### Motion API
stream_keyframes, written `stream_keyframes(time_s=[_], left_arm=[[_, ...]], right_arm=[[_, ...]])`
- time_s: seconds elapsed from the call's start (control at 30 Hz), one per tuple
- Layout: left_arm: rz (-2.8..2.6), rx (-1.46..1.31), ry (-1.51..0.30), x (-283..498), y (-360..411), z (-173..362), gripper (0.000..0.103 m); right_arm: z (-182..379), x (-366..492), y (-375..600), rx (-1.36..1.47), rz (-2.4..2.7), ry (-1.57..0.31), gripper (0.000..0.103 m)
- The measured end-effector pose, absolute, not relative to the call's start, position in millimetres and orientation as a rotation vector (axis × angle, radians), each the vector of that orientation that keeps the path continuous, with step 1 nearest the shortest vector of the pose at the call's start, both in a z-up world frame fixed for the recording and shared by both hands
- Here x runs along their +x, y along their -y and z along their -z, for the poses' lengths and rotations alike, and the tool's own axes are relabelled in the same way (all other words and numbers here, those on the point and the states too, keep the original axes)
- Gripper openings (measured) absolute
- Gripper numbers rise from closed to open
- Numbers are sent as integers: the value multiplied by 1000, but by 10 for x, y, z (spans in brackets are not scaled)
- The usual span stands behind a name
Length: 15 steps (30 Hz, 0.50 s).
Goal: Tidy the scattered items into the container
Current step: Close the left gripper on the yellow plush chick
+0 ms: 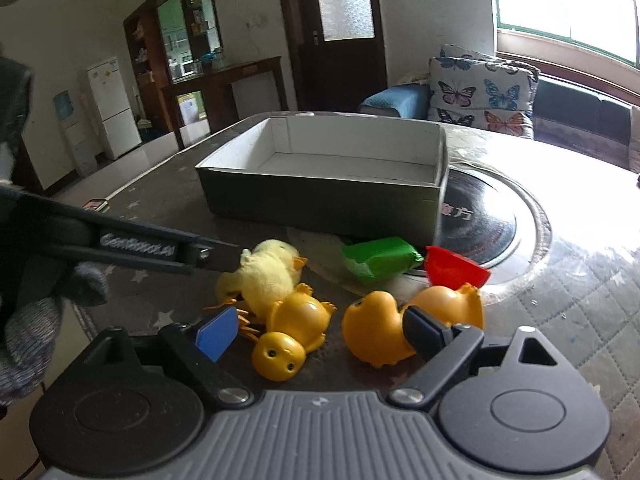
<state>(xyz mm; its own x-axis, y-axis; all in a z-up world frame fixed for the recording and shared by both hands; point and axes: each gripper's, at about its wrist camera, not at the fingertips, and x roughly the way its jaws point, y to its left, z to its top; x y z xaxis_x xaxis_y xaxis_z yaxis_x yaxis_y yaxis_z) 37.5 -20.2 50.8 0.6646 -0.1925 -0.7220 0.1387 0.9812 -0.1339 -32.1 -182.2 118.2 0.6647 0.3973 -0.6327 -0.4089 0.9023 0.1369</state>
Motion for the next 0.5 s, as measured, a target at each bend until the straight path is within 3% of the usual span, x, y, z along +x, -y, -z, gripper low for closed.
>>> stream_keyframes(time_s=[0.5], left_arm=[[262,-166,-857,695,48,-542,43]], right_arm=[[-1110,-31,1322,-98,-563,-733,78]])
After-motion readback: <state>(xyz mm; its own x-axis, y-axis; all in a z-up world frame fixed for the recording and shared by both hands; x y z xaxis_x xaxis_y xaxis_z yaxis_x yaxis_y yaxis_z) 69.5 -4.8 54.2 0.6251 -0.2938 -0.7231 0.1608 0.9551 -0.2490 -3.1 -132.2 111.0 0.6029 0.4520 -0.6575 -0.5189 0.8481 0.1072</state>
